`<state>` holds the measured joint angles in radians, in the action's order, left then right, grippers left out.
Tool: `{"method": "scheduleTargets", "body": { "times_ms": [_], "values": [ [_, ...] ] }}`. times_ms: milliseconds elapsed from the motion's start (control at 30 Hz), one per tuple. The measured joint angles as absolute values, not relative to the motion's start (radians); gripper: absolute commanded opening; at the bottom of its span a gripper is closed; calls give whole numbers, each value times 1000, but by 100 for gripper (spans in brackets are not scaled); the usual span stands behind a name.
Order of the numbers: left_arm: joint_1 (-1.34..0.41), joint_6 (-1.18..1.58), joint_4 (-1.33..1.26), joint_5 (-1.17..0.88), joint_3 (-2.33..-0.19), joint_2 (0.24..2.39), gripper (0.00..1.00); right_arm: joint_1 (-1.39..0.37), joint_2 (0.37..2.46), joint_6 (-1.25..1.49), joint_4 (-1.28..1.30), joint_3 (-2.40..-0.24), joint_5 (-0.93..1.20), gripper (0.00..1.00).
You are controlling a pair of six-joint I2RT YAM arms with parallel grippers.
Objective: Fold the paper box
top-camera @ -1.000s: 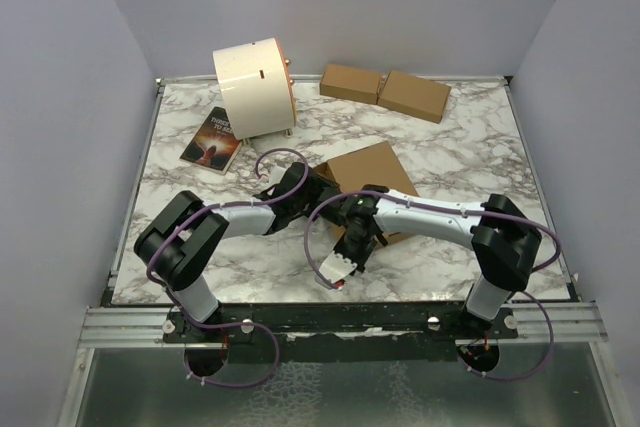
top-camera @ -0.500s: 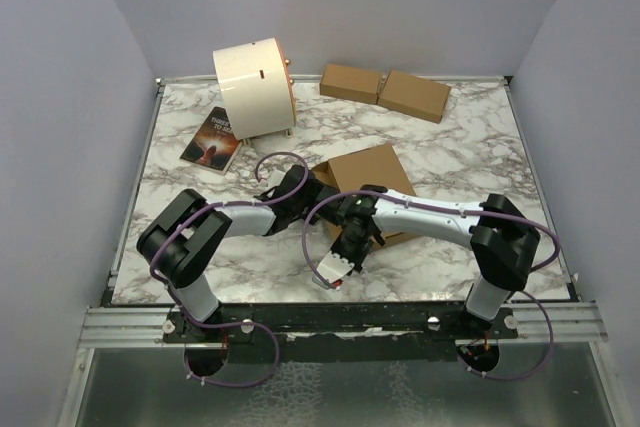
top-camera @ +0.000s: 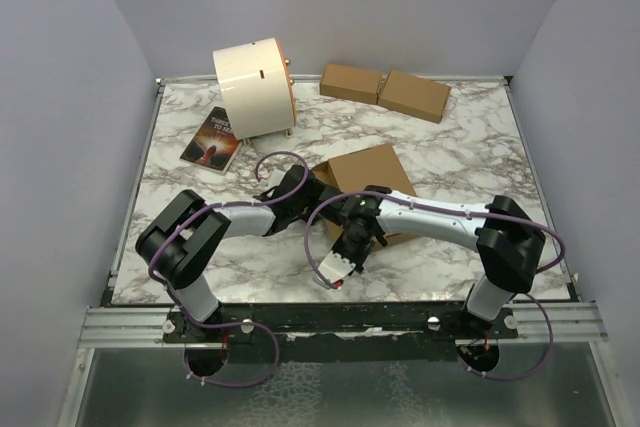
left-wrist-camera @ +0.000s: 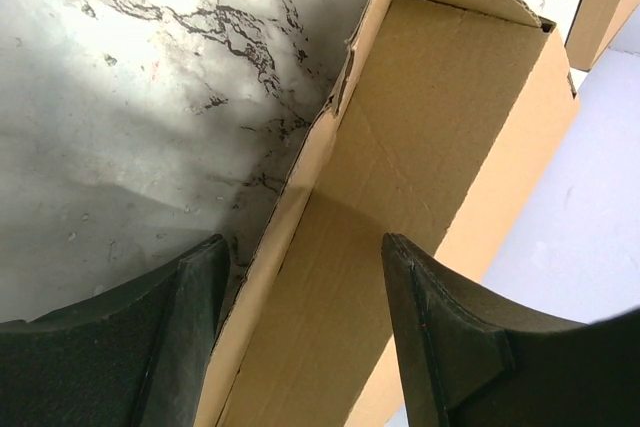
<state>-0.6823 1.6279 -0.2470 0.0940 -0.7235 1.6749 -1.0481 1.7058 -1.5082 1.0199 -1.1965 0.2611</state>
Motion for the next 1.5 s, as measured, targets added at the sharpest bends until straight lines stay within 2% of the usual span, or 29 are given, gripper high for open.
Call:
{"method": "scheduleTargets", "body": {
  "times_ms": [900, 1067, 1333, 1500],
  "values": [
    [-683, 1631, -245, 99, -588, 1512, 68, -1034, 1625, -1461, 950, -1083, 316, 5],
    [-683, 1629, -236, 113, -575, 1463, 74, -1034, 1625, -1452, 945, -1083, 322, 5],
    [-681, 1591, -186, 155, -556, 1359, 94, -1032, 1625, -1444, 941, -1083, 330, 5],
    [-667, 1555, -123, 179, -574, 1336, 96, -1032, 1625, -1445, 941, -1083, 332, 5]
  ]
}}
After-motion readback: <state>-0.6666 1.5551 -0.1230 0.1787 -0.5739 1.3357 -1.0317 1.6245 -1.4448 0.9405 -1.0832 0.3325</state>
